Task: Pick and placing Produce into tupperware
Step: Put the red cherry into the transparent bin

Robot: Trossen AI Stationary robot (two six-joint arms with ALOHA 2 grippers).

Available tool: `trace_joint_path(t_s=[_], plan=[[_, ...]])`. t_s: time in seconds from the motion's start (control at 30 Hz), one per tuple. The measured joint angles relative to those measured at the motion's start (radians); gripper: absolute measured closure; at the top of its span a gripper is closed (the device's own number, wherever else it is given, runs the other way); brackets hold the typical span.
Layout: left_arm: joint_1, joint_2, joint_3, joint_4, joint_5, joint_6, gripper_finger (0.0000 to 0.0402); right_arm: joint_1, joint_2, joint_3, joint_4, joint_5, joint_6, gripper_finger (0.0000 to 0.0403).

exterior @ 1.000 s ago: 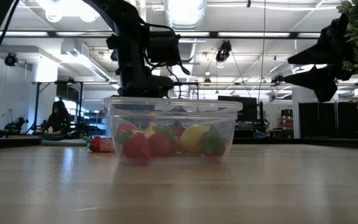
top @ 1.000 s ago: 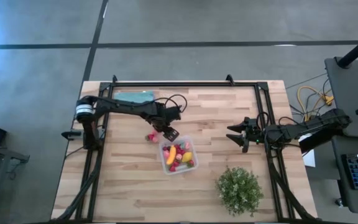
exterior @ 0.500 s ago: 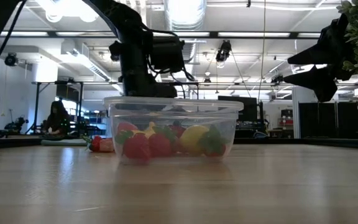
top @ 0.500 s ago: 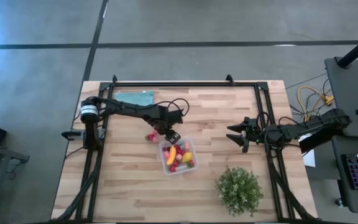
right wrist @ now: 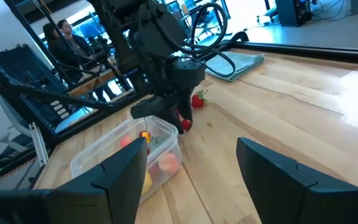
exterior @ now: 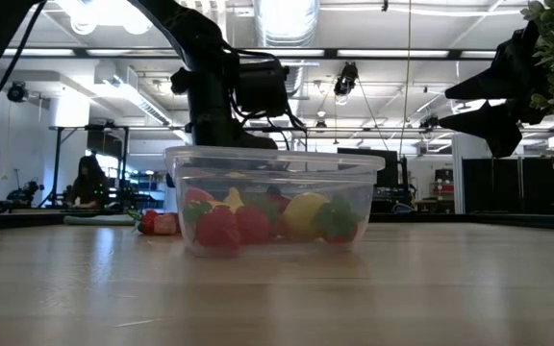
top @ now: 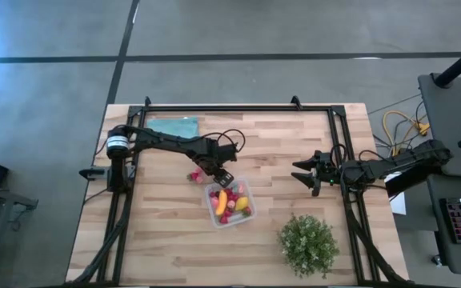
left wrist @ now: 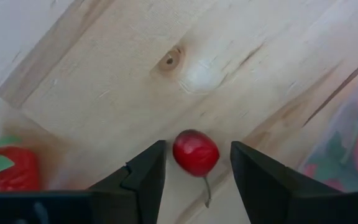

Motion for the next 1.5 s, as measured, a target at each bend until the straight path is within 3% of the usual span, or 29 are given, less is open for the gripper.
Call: trace_joint_path(t_s=[0.43,0.67,0.87,1.03,1.17,1.3,1.5], plan=[[-0.001,-0.001,-0.002,0.001,-0.027,0.049,0.0319,0.000,0.000,0.000,0.000,0.000,0.000,0.0163],[0.000,-0.033,0.012,-0.012,-0.028,0.096,0.0323,0.000,0.000,0.000,0.000,0.000,0.000,0.0163],[-0.009,-0.172,0.044,-0.025,-0.031,0.098,0.0324,0.000,0.000,0.000,0.000,0.000,0.000,0.0163],[-0.057,-0.279,0.058,0.013,-0.018,0.106,0.0324,0.000,0.000,0.000,0.000,0.000,0.000,0.0163],[-0.125,-0.311,0.056,0.090,0.052,0.100,0.0324,0.000,0.000,0.000,0.000,0.000,0.000,0.0163],[-0.183,-0.281,0.054,0.078,0.018,0.092,0.0309,0.000,0.001,0.000,0.000,-0.001,0.000,0.0163],[-0.192,-0.218,0.051,0.011,0.084,0.037,0.0231,0.000,0.001,0.000,-0.001,-0.007,0.000,0.0163]])
